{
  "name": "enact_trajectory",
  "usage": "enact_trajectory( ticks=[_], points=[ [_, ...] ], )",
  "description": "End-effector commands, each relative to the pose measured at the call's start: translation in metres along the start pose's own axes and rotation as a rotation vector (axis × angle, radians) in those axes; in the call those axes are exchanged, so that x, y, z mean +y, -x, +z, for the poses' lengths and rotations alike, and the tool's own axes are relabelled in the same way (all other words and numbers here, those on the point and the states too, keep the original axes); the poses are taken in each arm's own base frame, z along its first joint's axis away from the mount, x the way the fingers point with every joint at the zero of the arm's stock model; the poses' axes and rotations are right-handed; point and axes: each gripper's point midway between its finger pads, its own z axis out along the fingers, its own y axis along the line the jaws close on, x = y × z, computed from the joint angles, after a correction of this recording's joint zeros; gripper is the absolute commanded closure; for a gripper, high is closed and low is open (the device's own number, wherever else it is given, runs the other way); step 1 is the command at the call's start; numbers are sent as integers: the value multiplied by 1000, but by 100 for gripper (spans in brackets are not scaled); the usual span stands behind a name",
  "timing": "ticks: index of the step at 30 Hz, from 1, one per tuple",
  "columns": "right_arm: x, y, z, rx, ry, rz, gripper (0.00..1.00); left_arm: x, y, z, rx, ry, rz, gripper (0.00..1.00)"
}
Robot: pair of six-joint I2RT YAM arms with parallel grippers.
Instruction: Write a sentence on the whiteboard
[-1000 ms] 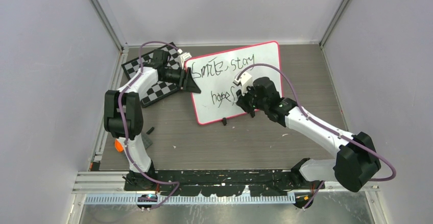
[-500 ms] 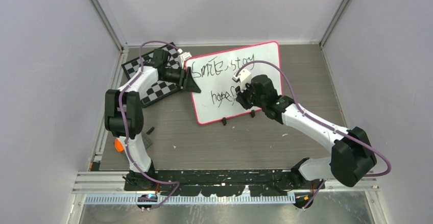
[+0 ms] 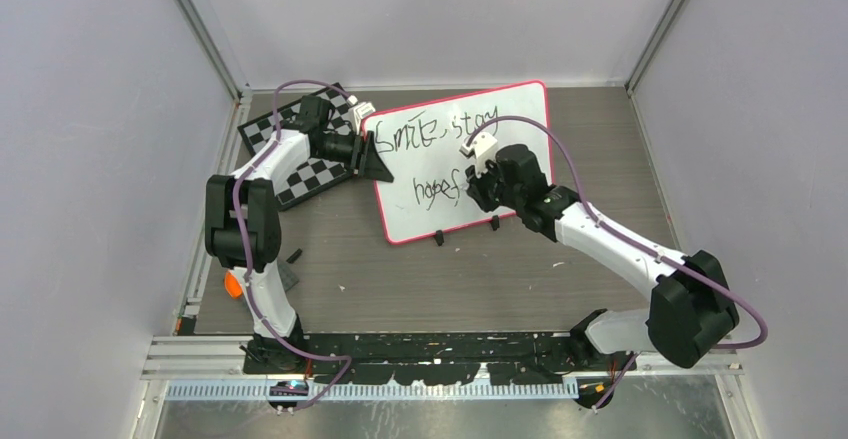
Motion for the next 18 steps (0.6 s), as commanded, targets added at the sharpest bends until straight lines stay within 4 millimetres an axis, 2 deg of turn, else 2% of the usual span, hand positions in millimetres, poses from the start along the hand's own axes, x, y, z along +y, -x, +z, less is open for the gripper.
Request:
enact_trajectory(
  ticks=[1,8,13,18],
  points=[
    [-24,20,-9,-54,-111,4,100,8,2,2,13,43,21,91],
    [-18,25,-13,-82,-80,-3,100,7,3,2,11,42,25,91],
    [-11,37,-26,-178,-47,-3,100,7,3,2,11,40,25,91],
    [-12,36,-22,-164,-49,16,100,7,3,2,11,41,25,91]
  ],
)
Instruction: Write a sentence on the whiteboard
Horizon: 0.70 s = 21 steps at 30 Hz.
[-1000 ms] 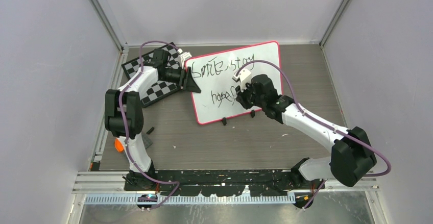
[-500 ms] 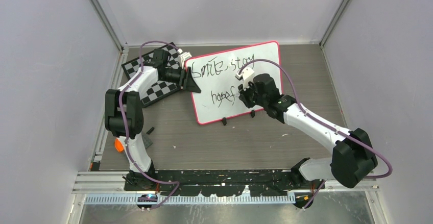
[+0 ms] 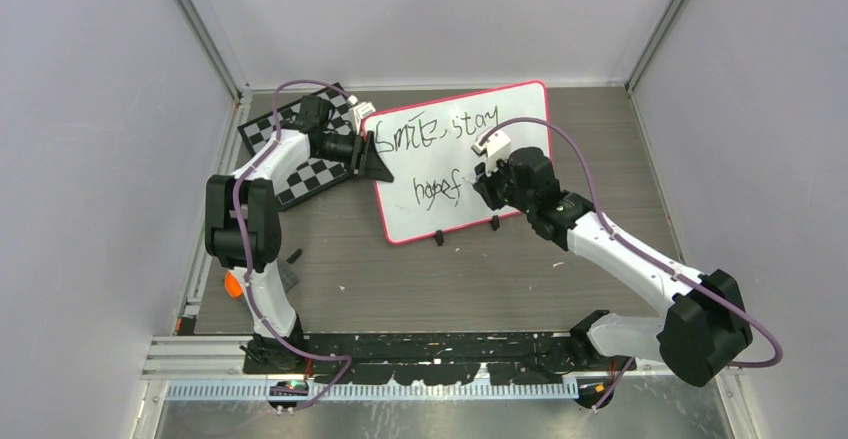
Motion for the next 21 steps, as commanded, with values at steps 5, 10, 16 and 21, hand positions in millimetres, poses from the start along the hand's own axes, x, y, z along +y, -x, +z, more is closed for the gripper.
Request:
enact_trajectory(
  ticks=[5,10,16,21],
  points=[
    [-2,21,9,-51,4,5,100,6,4,1,9,41,28,91],
    [-2,20,15,-35,6,6,100,5,5,1,7,44,35,91],
    [-8,17,17,-21,-30,13,100,5,4,1,9,43,36,91],
    [-11,11,14,-1,-53,17,100,5,4,1,8,41,38,91]
  ],
)
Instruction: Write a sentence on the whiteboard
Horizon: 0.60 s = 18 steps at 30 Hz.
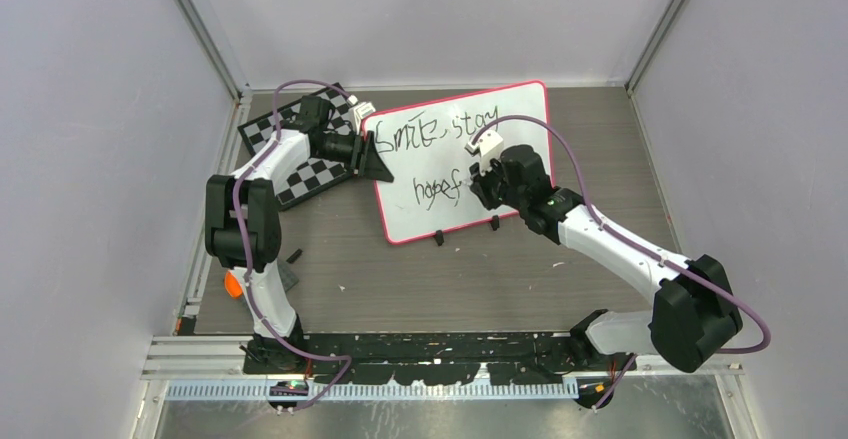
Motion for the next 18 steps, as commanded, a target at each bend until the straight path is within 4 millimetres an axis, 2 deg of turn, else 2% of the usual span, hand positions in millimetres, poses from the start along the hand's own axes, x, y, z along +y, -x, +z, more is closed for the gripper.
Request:
enact_trajectory(
  ticks=[1,6,18],
  points=[
    [-14,18,-4,-38,-71,14,100,5,4,1,9,40,34,91],
    [-16,9,-7,-6,-86,16,100,5,4,2,9,38,33,91],
    [3,-4,-2,68,7,-12,100,6,5,1,5,44,39,91]
  ],
)
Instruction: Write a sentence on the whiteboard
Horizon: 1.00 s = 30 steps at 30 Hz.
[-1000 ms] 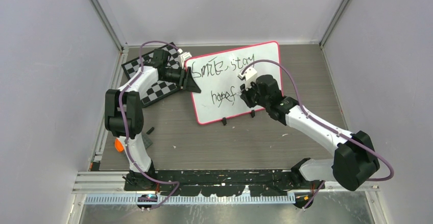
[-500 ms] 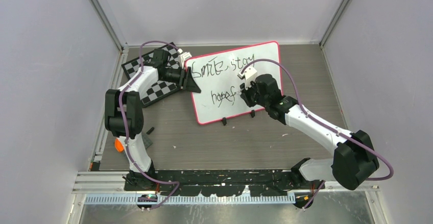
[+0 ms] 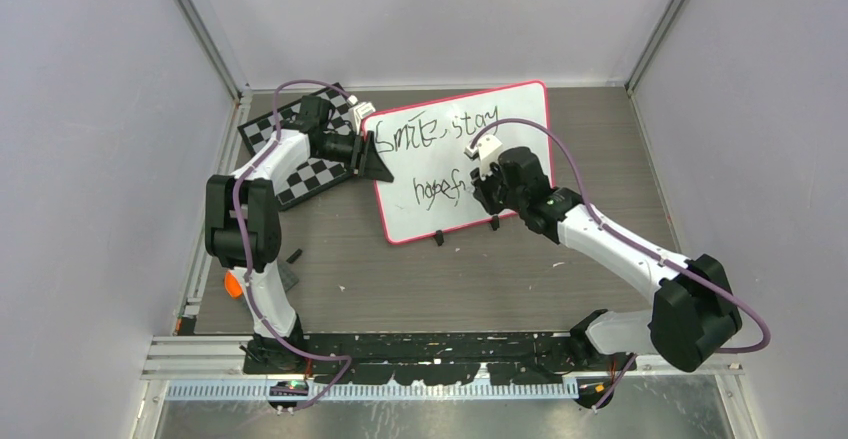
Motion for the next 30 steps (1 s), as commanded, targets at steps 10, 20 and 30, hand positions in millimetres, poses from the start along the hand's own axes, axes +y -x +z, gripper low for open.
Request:
enact_trajectory(
  ticks=[10,20,30],
  points=[
    [-15,14,-3,-6,-62,-27,100,7,8,0,4,46,38,91],
    [-27,32,-5,-67,-94,17,100,8,9,1,5,45,34,91],
    [-33,44,-8,-124,-127,33,100,8,8,1,7,42,37,91]
  ],
)
